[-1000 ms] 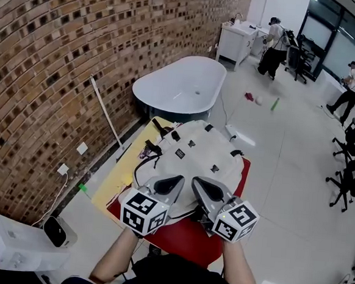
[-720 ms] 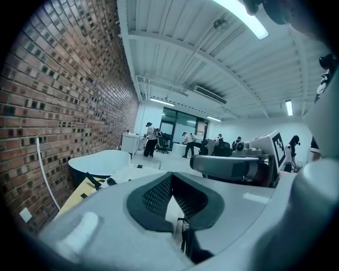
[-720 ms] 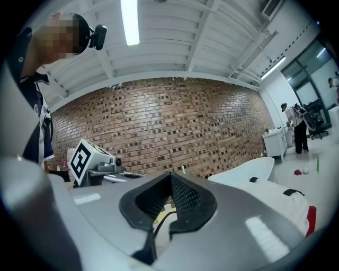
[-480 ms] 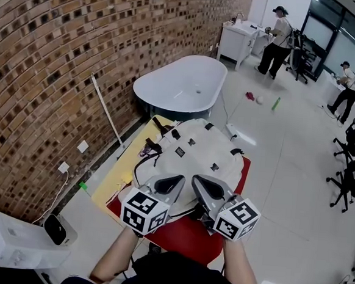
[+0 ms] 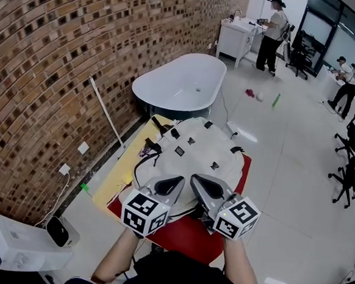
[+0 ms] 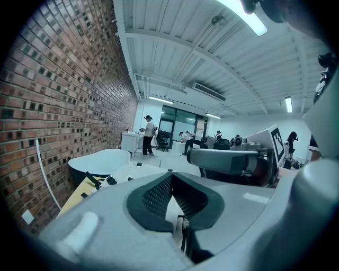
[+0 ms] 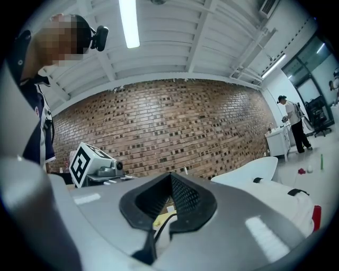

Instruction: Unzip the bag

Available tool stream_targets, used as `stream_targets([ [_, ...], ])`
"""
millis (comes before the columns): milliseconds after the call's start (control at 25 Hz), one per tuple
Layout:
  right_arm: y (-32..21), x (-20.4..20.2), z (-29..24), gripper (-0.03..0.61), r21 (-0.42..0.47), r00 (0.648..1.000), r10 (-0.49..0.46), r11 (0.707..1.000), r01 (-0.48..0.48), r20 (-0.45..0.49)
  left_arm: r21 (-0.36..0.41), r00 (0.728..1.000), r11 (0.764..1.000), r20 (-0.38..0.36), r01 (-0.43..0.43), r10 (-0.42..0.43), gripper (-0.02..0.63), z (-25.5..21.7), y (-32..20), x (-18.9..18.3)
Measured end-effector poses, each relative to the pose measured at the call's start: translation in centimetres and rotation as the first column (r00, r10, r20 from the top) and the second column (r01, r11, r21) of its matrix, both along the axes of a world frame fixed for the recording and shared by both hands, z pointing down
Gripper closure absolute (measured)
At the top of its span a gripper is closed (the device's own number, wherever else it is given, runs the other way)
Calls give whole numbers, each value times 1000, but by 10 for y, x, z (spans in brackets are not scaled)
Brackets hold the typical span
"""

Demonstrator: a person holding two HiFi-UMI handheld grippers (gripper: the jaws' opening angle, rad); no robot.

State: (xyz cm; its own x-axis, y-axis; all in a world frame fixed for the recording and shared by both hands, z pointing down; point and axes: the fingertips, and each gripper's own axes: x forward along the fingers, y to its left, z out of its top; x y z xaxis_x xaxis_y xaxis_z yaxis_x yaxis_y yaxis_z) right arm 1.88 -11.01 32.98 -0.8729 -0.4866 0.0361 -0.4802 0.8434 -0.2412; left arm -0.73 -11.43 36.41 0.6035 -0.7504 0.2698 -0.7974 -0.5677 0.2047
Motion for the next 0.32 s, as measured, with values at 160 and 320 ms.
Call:
stream_targets([
  [160, 0, -1, 0, 574, -4, 1000, 0, 1000, 0, 9, -1, 1000, 1000, -1, -2, 2, 609, 0, -1, 0],
  [320, 1, 2, 2, 574, -11, 1000, -4, 1000, 4, 22, 1, 1000, 1000, -4, -4, 5, 609, 0, -1, 3],
])
